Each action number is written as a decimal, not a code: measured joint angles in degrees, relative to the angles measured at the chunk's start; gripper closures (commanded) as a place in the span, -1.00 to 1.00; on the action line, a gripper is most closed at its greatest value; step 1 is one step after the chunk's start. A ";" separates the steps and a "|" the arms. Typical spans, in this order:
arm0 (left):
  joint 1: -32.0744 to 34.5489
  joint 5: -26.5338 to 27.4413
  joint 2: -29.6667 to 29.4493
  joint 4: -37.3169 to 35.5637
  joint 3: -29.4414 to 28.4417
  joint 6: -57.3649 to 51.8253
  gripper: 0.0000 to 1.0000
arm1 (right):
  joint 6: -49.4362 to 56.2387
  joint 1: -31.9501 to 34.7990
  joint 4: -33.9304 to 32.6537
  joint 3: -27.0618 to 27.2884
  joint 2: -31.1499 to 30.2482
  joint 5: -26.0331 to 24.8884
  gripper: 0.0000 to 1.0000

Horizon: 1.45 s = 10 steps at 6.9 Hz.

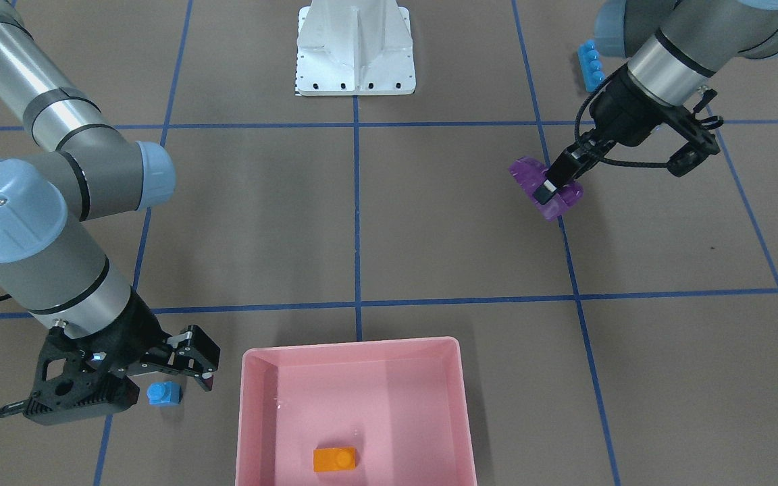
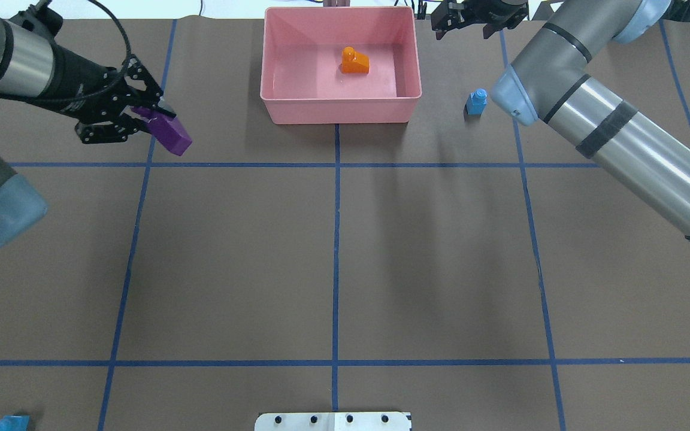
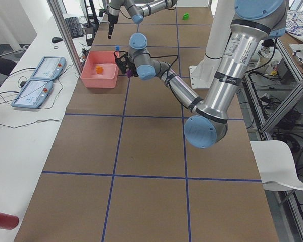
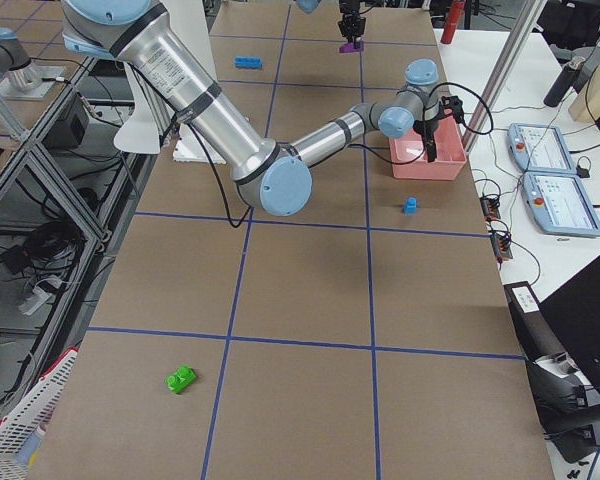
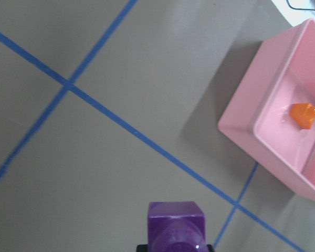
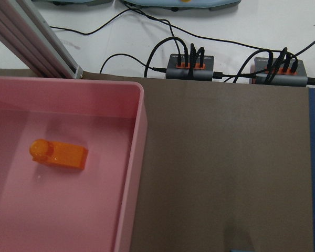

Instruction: Put all blocks into box

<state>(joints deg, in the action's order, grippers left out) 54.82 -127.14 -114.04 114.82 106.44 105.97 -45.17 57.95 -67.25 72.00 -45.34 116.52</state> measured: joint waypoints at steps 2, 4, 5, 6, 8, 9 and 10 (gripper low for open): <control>-1.47 3.53 -10.65 0.34 -9.47 5.76 1.00 | 5.00 0.21 4.19 0.43 -3.66 -0.24 -0.98; -3.78 9.53 -19.99 1.13 -18.97 7.67 1.00 | 6.06 0.02 11.34 -0.21 -7.35 -0.51 -0.98; -4.93 12.30 -24.34 2.30 -24.44 7.86 1.00 | 6.30 -0.39 12.36 -0.66 -7.91 -1.19 -0.98; -6.13 15.75 -28.20 4.22 -30.41 7.91 1.00 | 6.53 -1.31 12.78 -1.42 -7.97 -2.96 -0.98; -7.95 22.01 -34.71 8.71 -42.24 7.93 1.00 | 6.70 -3.10 18.11 -5.56 -8.08 -5.99 -0.98; -8.71 24.68 -36.40 10.91 -46.26 7.89 1.00 | 6.69 -3.45 21.88 -8.29 -8.14 -6.65 -0.98; -9.05 26.06 -37.15 11.86 -48.72 7.76 1.00 | 6.68 -3.57 23.54 -9.75 -8.14 -6.88 -0.98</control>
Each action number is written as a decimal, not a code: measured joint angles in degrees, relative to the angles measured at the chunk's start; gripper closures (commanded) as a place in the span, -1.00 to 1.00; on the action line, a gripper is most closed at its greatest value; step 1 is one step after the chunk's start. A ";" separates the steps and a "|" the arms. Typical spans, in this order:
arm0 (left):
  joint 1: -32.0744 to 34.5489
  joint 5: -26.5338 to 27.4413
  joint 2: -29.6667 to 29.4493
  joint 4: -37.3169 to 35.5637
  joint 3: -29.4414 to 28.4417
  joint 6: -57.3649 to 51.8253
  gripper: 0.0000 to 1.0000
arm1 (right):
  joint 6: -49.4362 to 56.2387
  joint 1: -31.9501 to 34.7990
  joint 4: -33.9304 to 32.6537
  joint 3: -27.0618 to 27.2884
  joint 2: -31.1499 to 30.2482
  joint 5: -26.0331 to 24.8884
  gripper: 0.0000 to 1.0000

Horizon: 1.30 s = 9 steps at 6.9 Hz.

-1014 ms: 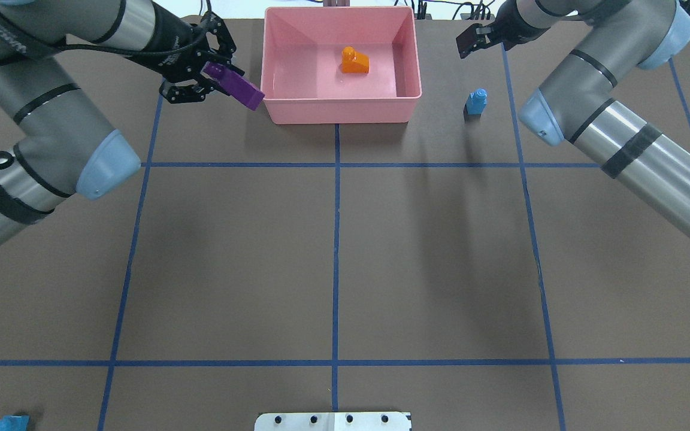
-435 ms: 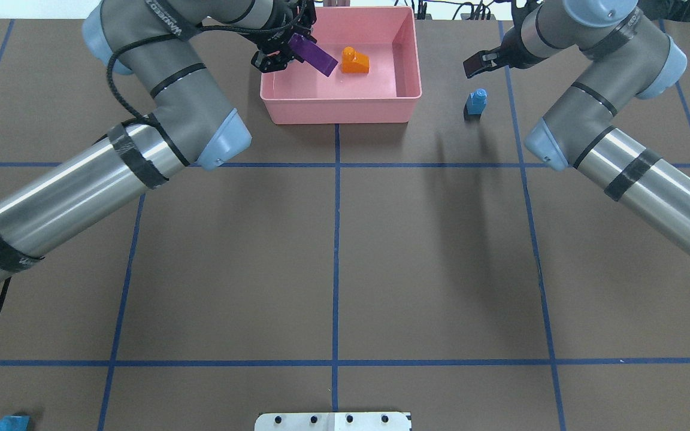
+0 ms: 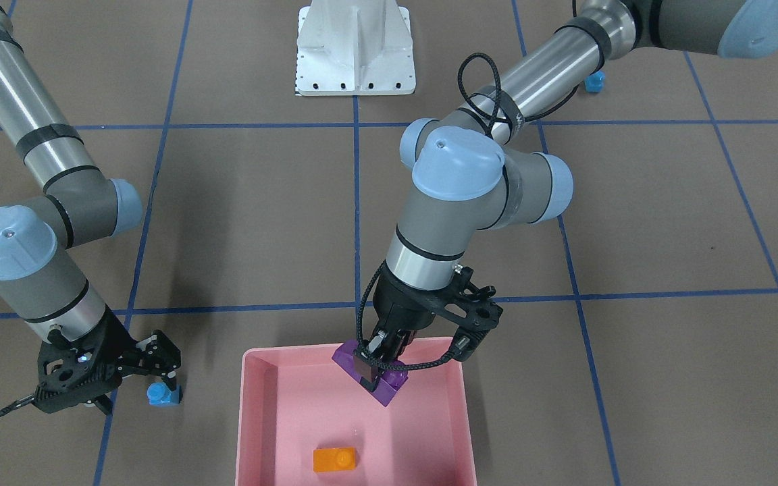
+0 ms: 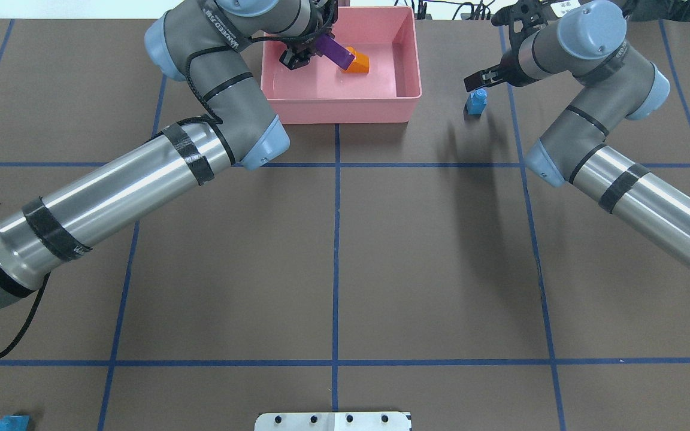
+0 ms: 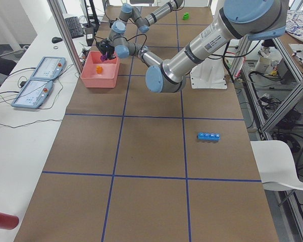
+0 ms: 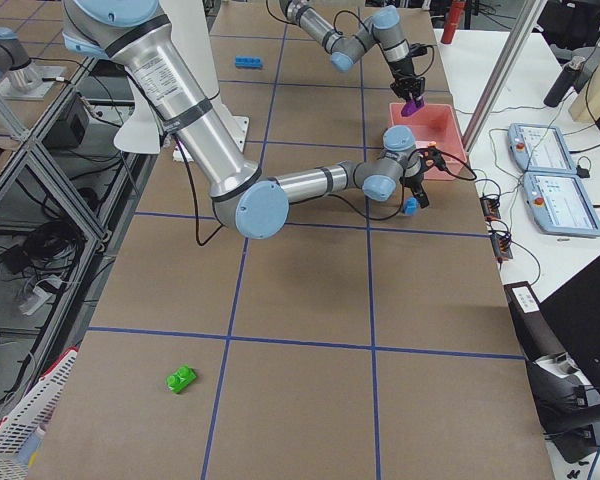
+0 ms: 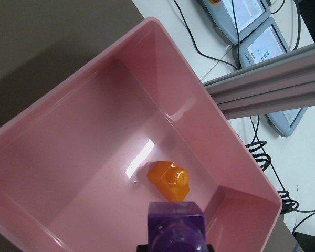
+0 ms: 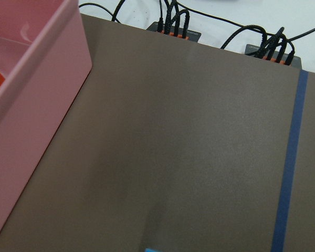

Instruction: Put all blocks into box

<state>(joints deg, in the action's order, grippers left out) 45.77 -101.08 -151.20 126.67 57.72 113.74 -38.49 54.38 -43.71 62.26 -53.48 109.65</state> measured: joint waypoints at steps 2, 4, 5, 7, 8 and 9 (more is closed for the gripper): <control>-0.27 1.84 -0.48 0.45 -3.03 -0.43 1.00 | -0.09 -0.40 0.77 -0.97 0.11 -0.13 -0.98; -0.80 3.36 -0.89 0.50 -4.84 -0.60 0.85 | -0.17 -1.65 0.83 -1.83 0.60 -1.36 -0.98; -1.28 4.49 -1.08 0.50 -5.35 -0.61 -0.80 | -0.18 -2.27 0.82 -2.54 1.07 -1.89 -0.98; -1.60 5.29 -1.33 0.50 -5.72 -0.68 -0.99 | -0.18 -3.49 0.82 -5.18 2.99 -3.72 -0.85; -1.63 5.35 -1.50 0.48 -5.75 -0.70 -0.99 | -0.19 -3.68 0.82 -5.80 3.32 -4.24 -0.25; -1.63 5.32 -1.72 0.44 -5.73 -0.73 -0.99 | -0.18 -3.60 0.86 -6.01 3.19 -4.36 0.32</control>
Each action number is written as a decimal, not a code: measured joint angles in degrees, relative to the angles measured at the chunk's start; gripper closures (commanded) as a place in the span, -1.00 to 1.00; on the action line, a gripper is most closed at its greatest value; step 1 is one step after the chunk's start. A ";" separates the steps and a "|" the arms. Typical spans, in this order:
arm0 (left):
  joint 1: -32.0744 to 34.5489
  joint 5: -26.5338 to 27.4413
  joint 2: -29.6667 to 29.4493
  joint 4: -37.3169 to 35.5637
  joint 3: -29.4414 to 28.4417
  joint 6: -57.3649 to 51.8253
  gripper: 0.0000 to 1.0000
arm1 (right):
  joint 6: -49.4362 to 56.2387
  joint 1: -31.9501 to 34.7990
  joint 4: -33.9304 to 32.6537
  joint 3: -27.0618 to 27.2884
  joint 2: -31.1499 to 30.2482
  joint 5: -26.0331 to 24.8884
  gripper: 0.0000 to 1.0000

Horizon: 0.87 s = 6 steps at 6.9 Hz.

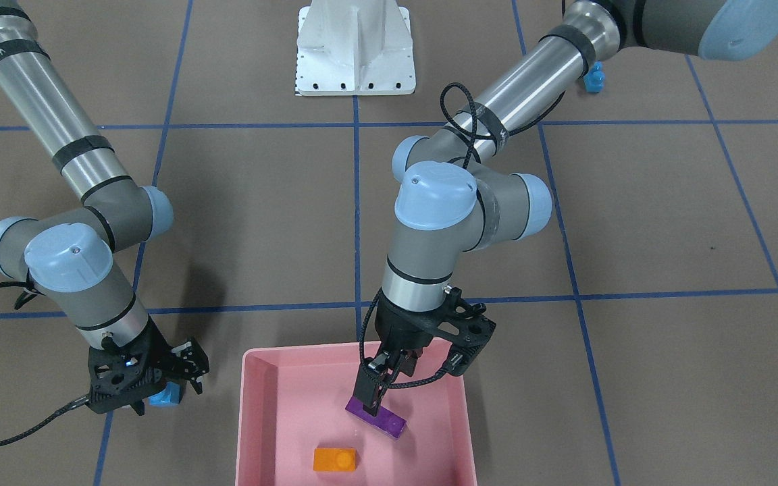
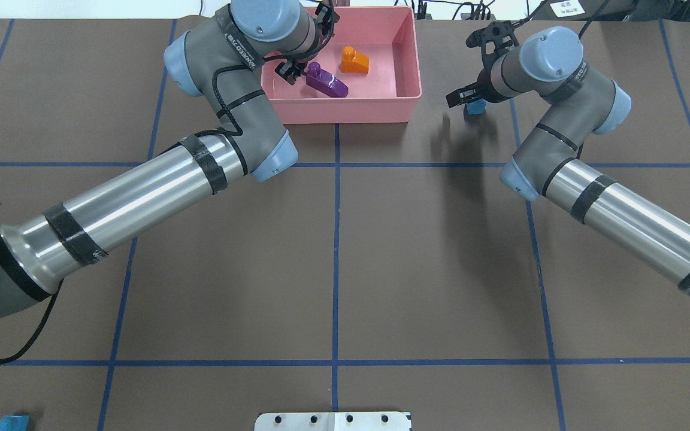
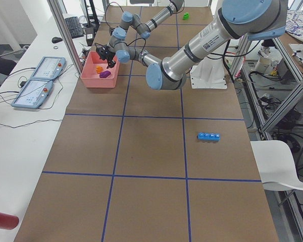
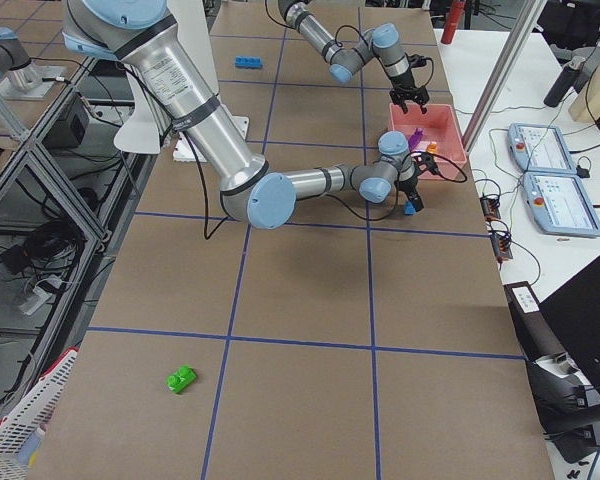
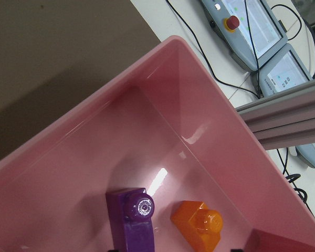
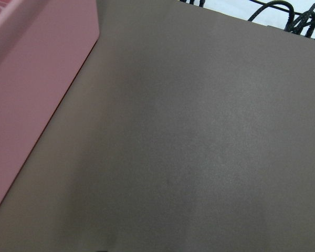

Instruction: Put all blocks into box

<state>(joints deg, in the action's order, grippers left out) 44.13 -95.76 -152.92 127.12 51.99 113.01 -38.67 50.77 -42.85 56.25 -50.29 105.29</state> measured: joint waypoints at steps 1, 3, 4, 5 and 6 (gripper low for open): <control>0.10 -0.21 -0.47 -0.09 0.26 -0.09 -0.99 | 0.00 0.21 0.10 0.07 -0.29 0.04 0.99; 0.69 -4.86 -1.13 -5.44 4.20 -1.16 -0.99 | -0.11 0.66 0.17 0.53 -0.65 0.16 1.00; 1.15 -8.01 -0.71 -13.53 9.58 -3.82 -0.99 | -0.22 0.73 0.18 1.03 -0.95 0.17 1.00; 1.31 -9.84 1.16 -23.23 17.10 -7.34 -0.99 | -0.33 0.76 0.16 2.04 -1.47 0.18 1.00; 1.35 -11.52 5.54 -31.98 26.99 -11.16 -0.99 | -0.42 0.89 0.10 3.35 -1.87 0.25 1.00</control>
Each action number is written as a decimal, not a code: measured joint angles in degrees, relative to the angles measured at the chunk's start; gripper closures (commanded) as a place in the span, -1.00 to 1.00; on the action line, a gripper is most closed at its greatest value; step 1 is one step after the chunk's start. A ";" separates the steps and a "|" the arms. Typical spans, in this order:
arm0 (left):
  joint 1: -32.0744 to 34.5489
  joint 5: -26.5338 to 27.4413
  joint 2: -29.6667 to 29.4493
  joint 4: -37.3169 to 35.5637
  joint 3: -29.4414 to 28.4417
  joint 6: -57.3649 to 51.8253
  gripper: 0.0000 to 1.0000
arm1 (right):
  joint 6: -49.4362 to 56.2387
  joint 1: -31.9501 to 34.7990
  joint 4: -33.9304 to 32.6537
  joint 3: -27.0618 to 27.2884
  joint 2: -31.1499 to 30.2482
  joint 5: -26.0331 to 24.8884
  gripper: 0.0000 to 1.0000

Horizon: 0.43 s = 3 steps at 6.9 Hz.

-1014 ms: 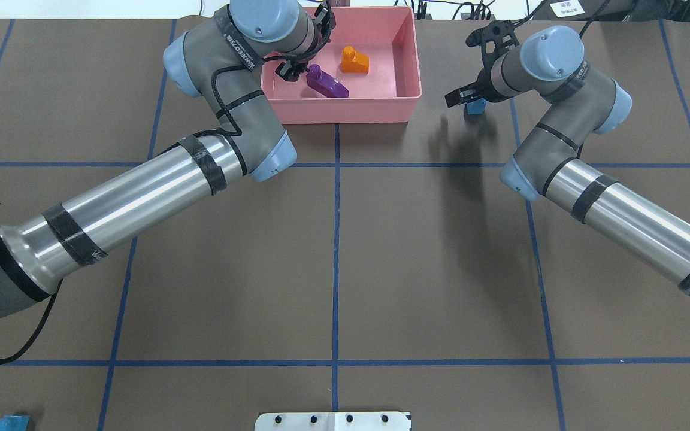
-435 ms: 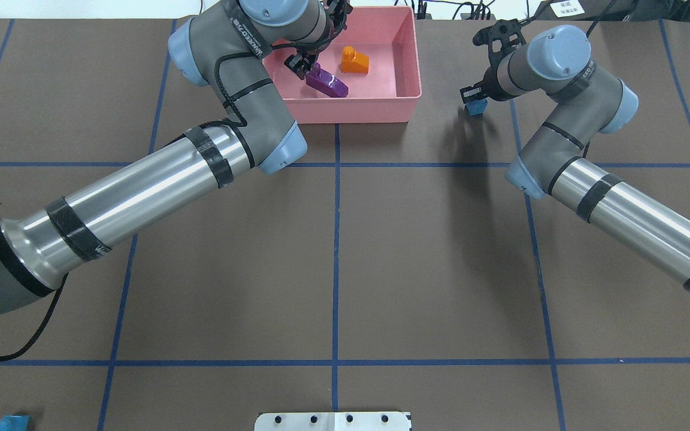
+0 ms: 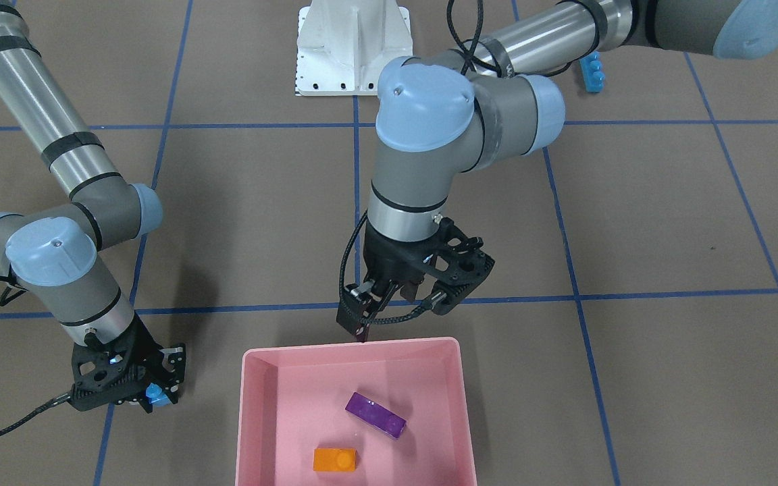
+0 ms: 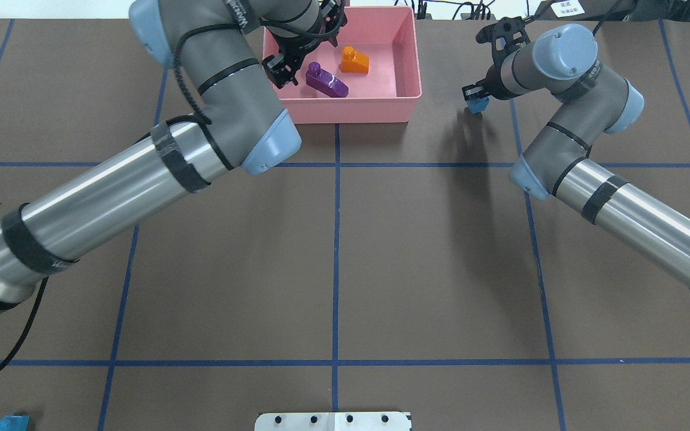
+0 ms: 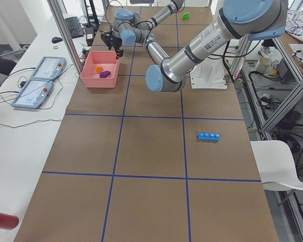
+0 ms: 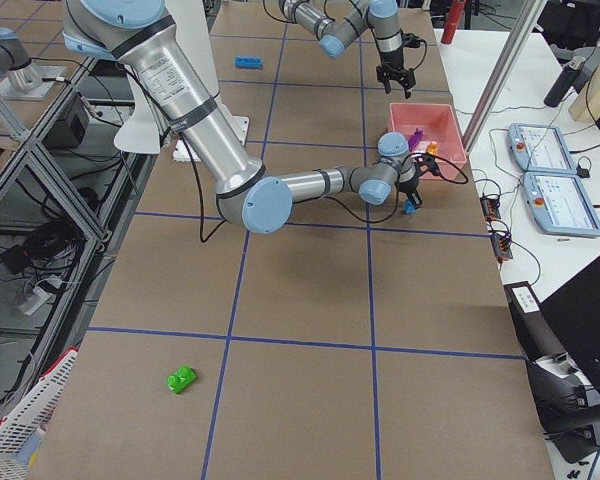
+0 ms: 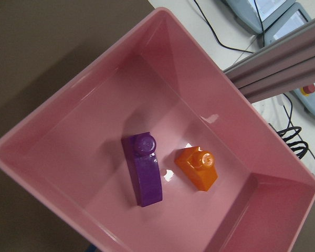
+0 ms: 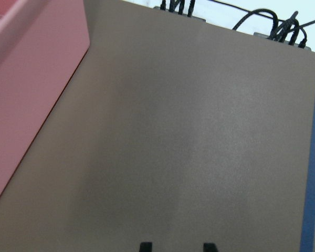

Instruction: Put all blocks into box

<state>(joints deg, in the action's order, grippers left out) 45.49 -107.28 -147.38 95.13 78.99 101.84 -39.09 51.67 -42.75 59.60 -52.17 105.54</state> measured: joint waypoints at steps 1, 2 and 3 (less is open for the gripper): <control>-0.04 -1.37 6.93 -7.58 11.90 -4.63 -0.99 | -0.06 0.47 -0.13 1.42 -0.27 0.55 1.00; -0.20 -1.92 14.43 -12.92 22.70 -9.08 -0.99 | -0.12 1.50 -0.31 2.75 -0.47 1.87 1.00; -0.44 -2.08 21.73 -16.63 31.51 -12.89 -0.98 | -0.23 2.96 -0.77 4.25 -0.66 3.70 1.00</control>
<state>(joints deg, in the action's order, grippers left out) 45.05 -109.36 -125.65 78.50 110.49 88.95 -39.32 54.63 -43.52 63.85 -52.83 109.24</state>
